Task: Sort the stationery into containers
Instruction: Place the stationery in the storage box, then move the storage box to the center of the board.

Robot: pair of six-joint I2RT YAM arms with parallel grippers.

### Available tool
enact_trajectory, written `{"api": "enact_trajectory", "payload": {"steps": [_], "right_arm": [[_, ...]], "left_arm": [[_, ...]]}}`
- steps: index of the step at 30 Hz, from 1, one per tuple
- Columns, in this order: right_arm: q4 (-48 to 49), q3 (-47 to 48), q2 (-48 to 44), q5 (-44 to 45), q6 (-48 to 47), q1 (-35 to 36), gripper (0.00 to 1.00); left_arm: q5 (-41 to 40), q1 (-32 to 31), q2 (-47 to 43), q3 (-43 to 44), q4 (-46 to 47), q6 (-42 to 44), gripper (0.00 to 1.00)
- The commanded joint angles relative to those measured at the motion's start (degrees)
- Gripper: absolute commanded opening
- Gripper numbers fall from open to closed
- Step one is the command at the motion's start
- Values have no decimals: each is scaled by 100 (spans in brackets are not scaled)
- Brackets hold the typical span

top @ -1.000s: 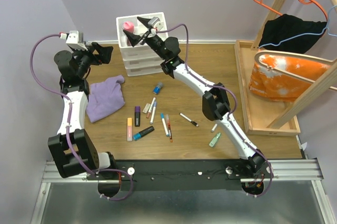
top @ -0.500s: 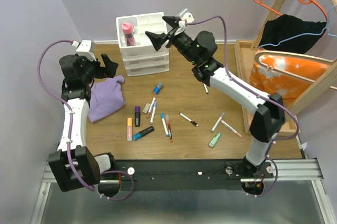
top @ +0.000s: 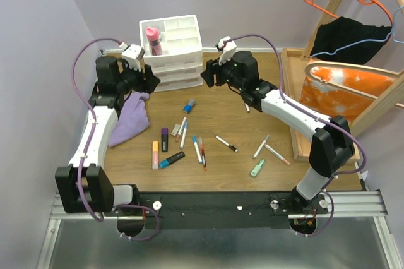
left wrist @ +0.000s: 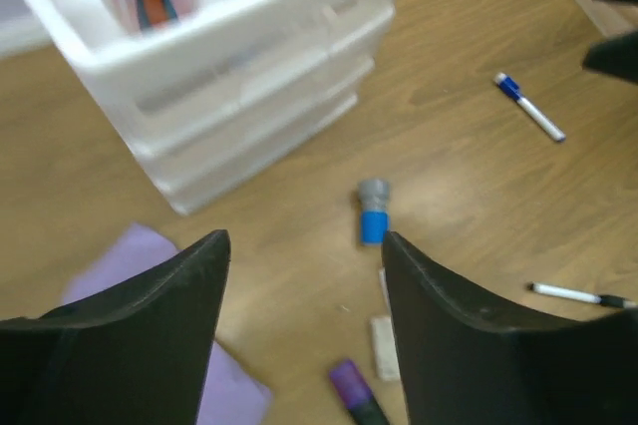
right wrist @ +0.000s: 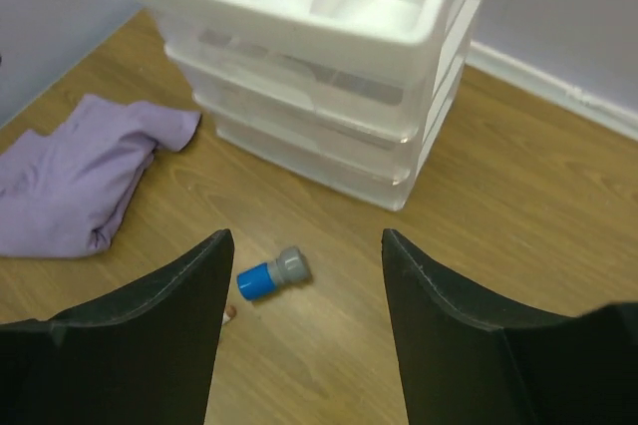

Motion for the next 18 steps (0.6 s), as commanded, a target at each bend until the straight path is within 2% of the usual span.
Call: {"api": "enact_trajectory", "payload": {"steps": [1,2,4,5,6,12,18], "right_arm": [[-421,-135,-387,-9,36,-41,56],[-413,-222,-396,-44,54,-50,54],[-369,-275,-422,-80,98,-94,45],[-352,-310,-431,-106,107,-103,44],[-343,-354,-440,-132,98,-129,43],[-360,-478,-475,-80,28,-287,47],[-316,-469,-449,-45,45,-454,49]], "left_arm": [[519,8,788,1047,-131,456,55],[538,8,895,1144,-158,343,43],[644,8,1123,1408,8,123,24],[688,0,1194,1496,261,-174,4],[688,8,1273,1714,394,-290,0],[627,-9,2126,2751,448,-441,0],[495,-44,2636,3166,536,-423,0]]}}
